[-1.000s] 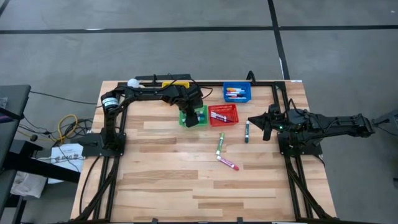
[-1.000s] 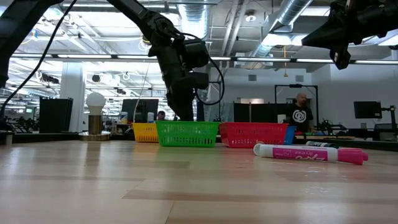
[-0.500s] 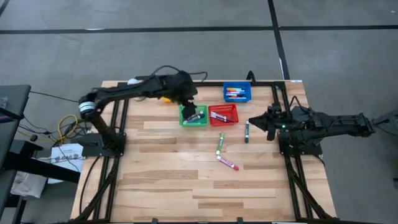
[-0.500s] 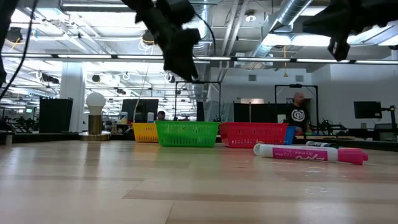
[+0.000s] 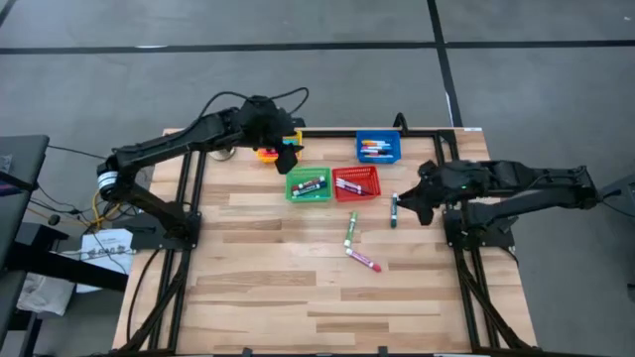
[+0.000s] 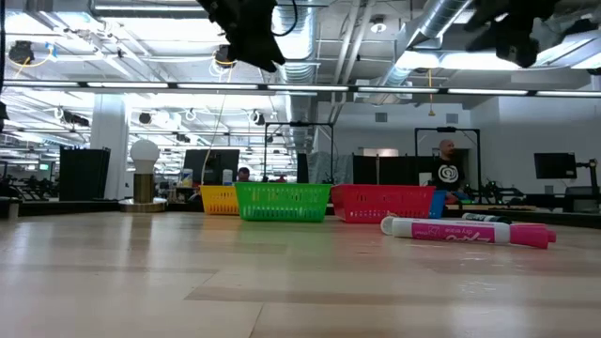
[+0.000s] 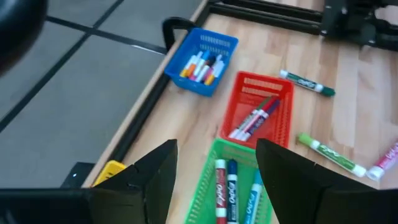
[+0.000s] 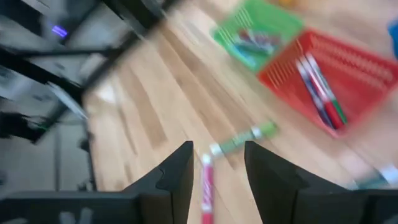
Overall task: Pick & Place Markers
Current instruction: Put the large green marker into the green bin
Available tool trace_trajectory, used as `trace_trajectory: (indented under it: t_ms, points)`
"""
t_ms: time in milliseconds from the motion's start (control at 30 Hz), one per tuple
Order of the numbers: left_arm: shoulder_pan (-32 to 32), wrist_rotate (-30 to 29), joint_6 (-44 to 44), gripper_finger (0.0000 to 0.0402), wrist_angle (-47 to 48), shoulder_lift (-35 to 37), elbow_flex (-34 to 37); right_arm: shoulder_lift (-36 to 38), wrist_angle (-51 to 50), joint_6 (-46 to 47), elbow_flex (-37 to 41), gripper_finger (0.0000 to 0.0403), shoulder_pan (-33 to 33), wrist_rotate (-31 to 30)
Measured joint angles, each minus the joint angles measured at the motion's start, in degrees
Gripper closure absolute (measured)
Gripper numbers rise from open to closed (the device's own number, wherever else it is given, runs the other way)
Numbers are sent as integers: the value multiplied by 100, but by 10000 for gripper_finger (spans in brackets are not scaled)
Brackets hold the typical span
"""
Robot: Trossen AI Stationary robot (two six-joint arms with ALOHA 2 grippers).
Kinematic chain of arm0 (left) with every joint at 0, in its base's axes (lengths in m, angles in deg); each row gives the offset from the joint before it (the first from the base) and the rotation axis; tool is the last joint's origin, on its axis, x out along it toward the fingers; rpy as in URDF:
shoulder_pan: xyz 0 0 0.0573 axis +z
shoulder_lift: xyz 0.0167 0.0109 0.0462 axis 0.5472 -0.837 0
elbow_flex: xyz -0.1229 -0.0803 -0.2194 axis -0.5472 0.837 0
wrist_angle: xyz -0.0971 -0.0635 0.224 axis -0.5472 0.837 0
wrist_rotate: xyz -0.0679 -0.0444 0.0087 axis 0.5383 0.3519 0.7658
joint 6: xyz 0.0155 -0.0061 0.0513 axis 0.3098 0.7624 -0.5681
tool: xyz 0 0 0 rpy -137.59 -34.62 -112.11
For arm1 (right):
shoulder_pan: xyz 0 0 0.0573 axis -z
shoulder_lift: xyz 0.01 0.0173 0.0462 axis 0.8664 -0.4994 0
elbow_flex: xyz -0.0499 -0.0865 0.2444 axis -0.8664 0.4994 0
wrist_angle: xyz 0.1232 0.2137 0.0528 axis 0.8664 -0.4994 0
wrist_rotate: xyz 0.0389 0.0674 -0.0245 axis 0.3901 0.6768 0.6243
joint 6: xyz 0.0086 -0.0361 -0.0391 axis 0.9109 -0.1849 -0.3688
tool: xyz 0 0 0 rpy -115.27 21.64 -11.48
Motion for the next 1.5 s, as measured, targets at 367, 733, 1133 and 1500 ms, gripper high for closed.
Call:
trace_trajectory:
  t_ms: [367,733,1133,1500]
  points:
    - [500,-5,0,183,-33,-37,-2,-1808,-2294,1785,-845,279,0,713]
    - [768,-4,0,183,-33,-37,-2,-2823,-2285,2587,-845,259,99,659]
    - [774,0,2,183,-35,-37,-2,-3528,-2082,2870,-525,224,637,736]
    - [794,2,0,183,-76,-37,-2,-3563,-717,2865,556,222,1229,767]
